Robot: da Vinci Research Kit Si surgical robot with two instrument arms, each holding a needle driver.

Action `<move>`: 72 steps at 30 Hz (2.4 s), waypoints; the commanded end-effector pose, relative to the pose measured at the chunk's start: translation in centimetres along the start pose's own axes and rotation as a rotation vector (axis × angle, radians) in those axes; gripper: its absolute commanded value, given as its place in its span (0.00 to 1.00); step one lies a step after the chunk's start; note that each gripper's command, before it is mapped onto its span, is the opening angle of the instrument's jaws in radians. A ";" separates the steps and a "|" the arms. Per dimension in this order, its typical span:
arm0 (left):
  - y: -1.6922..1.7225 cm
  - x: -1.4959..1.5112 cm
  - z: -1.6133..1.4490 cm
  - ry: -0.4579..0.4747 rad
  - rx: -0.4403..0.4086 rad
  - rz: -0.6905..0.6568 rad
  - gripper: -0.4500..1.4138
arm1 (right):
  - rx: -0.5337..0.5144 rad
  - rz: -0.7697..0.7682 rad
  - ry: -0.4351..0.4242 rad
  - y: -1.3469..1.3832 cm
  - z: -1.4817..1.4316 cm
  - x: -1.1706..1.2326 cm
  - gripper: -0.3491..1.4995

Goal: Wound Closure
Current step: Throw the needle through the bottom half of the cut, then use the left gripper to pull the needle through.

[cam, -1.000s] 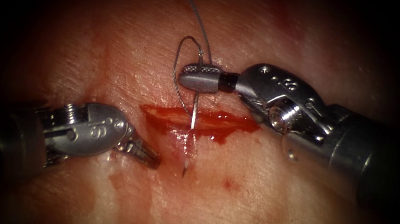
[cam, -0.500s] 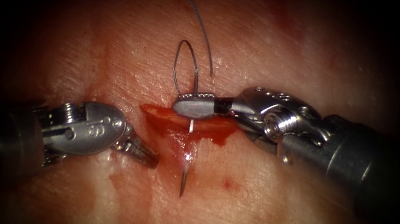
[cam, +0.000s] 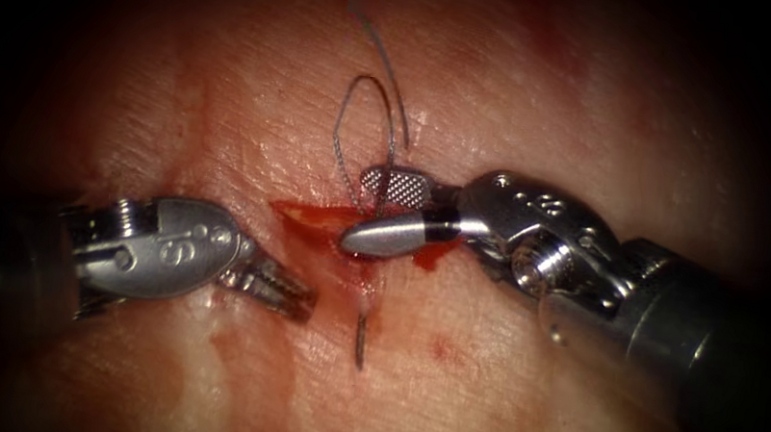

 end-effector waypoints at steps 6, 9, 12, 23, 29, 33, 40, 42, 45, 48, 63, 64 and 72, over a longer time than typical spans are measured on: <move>0.00 0.03 0.06 0.075 0.035 0.149 0.35 | -0.082 -0.123 0.008 0.22 -0.34 0.33 0.93; 0.04 0.07 0.09 0.096 0.052 0.180 0.61 | -0.057 -0.151 -0.001 0.16 -0.44 0.38 0.91; 0.10 0.11 0.11 0.128 0.070 0.182 0.60 | -0.045 -0.156 -0.006 0.07 -0.53 0.44 0.90; 0.08 0.31 0.37 0.234 0.071 0.192 0.50 | -0.049 -0.184 -0.009 0.09 -0.69 0.45 0.88; -0.03 0.31 0.44 0.257 0.080 0.199 0.32 | -0.052 -0.186 -0.009 0.08 -0.69 0.42 0.87; -0.11 0.24 0.45 0.262 0.066 0.134 0.06 | -0.052 -0.187 -0.009 0.07 -0.70 0.41 0.87; -0.16 0.21 0.39 0.278 0.026 -0.080 0.00 | -0.052 -0.187 -0.009 0.06 -0.70 0.40 0.86; -0.14 0.24 0.35 0.296 0.017 -0.148 0.00 | -0.053 -0.188 -0.008 0.06 -0.70 0.39 0.86; -0.05 0.36 0.28 0.348 -0.015 -0.256 0.00 | -0.053 -0.190 -0.008 0.05 -0.69 0.37 0.86; 0.06 0.47 0.24 0.385 -0.064 -0.321 0.00 | -0.054 -0.192 -0.008 0.05 -0.68 0.35 0.86; 0.51 1.10 -0.44 0.577 -0.257 -0.474 0.00 | -0.015 -0.199 -0.025 -0.01 -0.63 0.27 0.82; 0.52 1.13 -0.50 0.592 -0.271 -0.484 0.00 | -0.011 -0.200 -0.025 -0.02 -0.63 0.26 0.82; 0.64 1.32 -0.84 0.618 -0.321 -0.437 0.00 | 0.043 -0.230 -0.034 -0.17 -0.62 0.26 0.82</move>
